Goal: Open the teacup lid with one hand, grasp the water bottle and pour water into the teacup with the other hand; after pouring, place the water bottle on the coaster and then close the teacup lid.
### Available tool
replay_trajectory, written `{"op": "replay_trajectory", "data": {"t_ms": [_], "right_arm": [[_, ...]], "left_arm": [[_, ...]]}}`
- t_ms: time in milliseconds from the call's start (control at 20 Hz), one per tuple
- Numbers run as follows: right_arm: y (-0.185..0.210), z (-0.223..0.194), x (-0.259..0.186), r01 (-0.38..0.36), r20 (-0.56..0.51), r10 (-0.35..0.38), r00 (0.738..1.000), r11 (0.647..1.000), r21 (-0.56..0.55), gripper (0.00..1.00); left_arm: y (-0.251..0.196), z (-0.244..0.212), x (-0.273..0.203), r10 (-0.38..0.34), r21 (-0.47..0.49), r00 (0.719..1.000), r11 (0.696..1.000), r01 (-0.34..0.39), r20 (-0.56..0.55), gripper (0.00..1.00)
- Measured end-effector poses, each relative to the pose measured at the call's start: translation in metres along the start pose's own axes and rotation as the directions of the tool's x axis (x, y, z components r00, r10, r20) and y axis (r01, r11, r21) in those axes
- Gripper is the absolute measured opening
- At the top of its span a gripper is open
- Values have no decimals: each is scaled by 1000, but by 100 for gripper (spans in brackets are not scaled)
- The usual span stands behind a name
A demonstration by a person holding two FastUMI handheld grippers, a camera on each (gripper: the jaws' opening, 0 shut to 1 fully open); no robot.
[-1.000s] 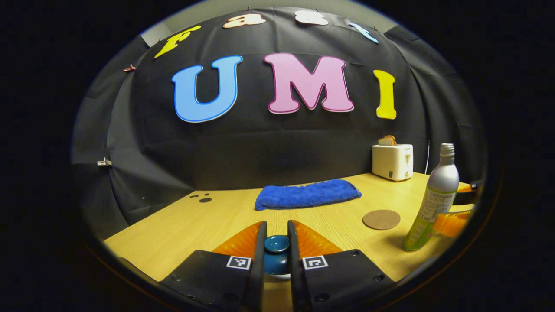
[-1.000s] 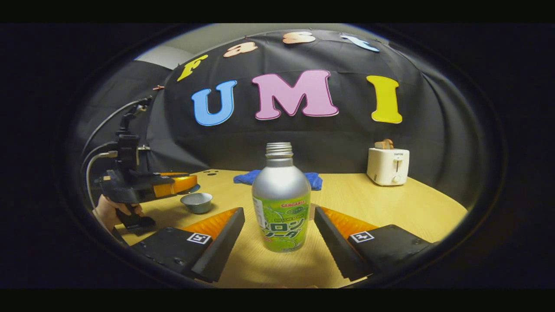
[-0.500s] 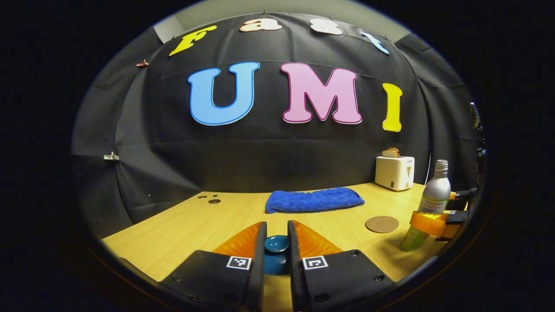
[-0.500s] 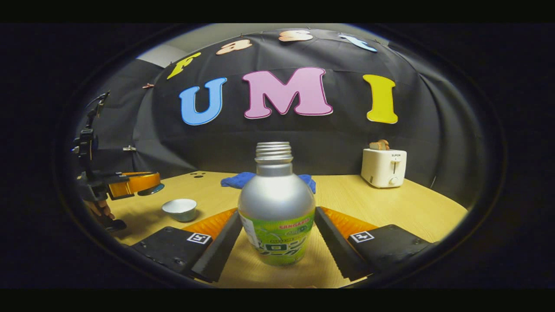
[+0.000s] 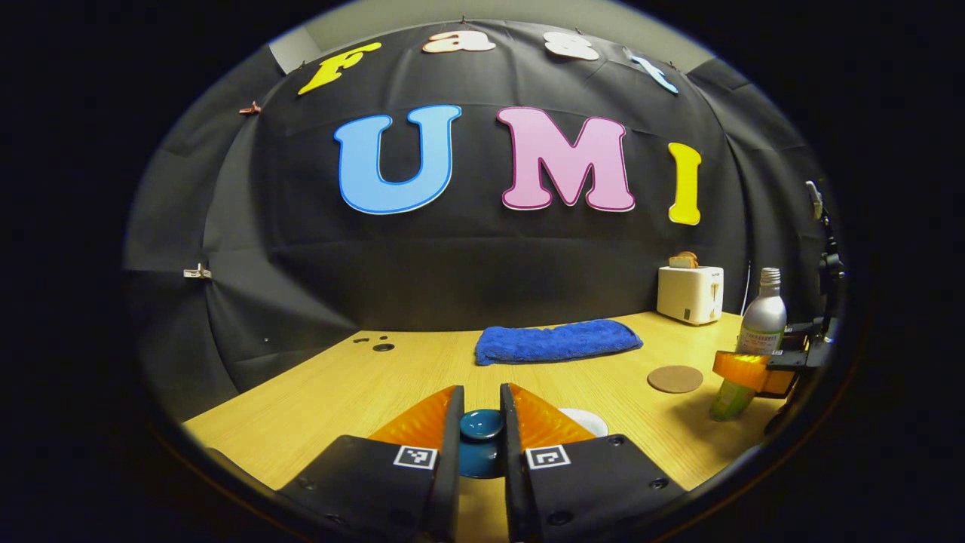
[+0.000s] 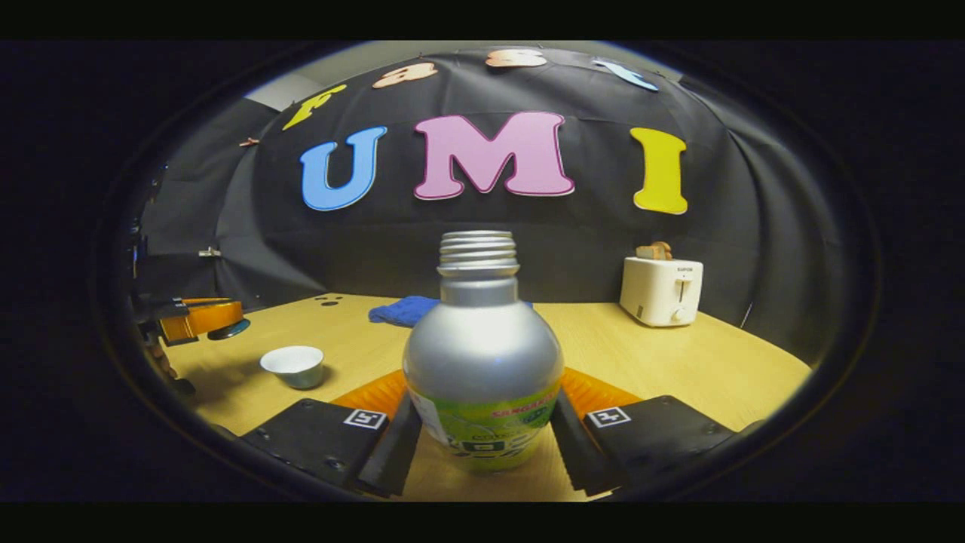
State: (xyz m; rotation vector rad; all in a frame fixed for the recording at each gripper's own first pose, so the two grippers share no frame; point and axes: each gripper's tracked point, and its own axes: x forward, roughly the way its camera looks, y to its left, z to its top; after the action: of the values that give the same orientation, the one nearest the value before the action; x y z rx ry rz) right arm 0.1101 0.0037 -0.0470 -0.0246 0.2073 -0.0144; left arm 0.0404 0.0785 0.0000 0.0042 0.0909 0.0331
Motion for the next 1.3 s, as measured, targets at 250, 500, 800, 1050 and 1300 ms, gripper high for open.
{"op": "replay_trajectory", "data": {"t_ms": [250, 500, 800, 1050, 1300], "right_arm": [[5, 15, 9, -4, -3, 3, 1000, 989, -148, 79], [38, 27, 34, -58, -20, 55, 998, 895, -443, 79], [59, 23, 63, -57, -21, 60, 998, 694, -718, 79], [75, 15, 81, -47, -14, 69, 998, 509, -860, 75], [77, 7, 81, -42, -16, 72, 997, 373, -927, 78]], "left_arm": [[11, 0, -1, 11, -10, 1000, 1000, -11, 10, 27], [23, 0, -6, 17, -20, 1000, 1000, -17, 21, 29], [53, 3, -14, 53, -14, 998, 999, -53, 36, 29], [76, 0, -19, 80, -11, 996, 997, -80, 38, 29], [89, 1, -25, 96, -4, 994, 995, -96, 47, 29]]}}
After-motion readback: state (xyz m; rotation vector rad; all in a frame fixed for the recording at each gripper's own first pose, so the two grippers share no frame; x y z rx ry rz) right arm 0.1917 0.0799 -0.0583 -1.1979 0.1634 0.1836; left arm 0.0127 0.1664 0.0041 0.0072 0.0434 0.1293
